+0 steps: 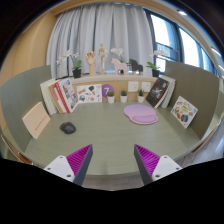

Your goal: Arrange mouse

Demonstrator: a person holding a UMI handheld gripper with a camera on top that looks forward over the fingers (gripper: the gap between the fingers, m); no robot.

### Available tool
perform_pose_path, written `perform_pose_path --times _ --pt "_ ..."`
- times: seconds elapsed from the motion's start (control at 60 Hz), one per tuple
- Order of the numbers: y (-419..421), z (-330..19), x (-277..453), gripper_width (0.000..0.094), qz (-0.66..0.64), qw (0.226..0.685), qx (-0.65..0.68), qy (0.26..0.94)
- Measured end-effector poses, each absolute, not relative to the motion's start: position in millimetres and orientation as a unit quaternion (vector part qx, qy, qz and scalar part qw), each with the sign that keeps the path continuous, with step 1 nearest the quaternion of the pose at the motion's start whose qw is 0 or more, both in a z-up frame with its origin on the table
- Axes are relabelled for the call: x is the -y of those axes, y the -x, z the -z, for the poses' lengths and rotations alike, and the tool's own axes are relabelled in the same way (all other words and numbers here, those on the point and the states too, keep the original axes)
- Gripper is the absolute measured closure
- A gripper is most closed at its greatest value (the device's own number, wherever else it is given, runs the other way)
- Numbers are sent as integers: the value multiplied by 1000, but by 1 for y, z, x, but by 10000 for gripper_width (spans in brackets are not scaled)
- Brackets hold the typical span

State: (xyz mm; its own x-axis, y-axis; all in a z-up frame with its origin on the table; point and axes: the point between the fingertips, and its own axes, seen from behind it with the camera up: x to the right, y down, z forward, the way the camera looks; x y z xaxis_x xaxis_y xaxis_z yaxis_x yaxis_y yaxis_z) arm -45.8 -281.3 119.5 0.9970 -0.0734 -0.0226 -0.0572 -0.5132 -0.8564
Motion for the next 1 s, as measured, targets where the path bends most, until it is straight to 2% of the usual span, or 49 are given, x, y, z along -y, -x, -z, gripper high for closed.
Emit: perform_pose_path --times 0.217,0.467,0.617,1.0 --pt "141 -42 261 99 -30 430 -3 902" --pt "225 10 196 93 -50 379 27 924" --pt "244 19 150 92 -27 367 51 929" --pt "261 17 49 91 -11 355 46 934"
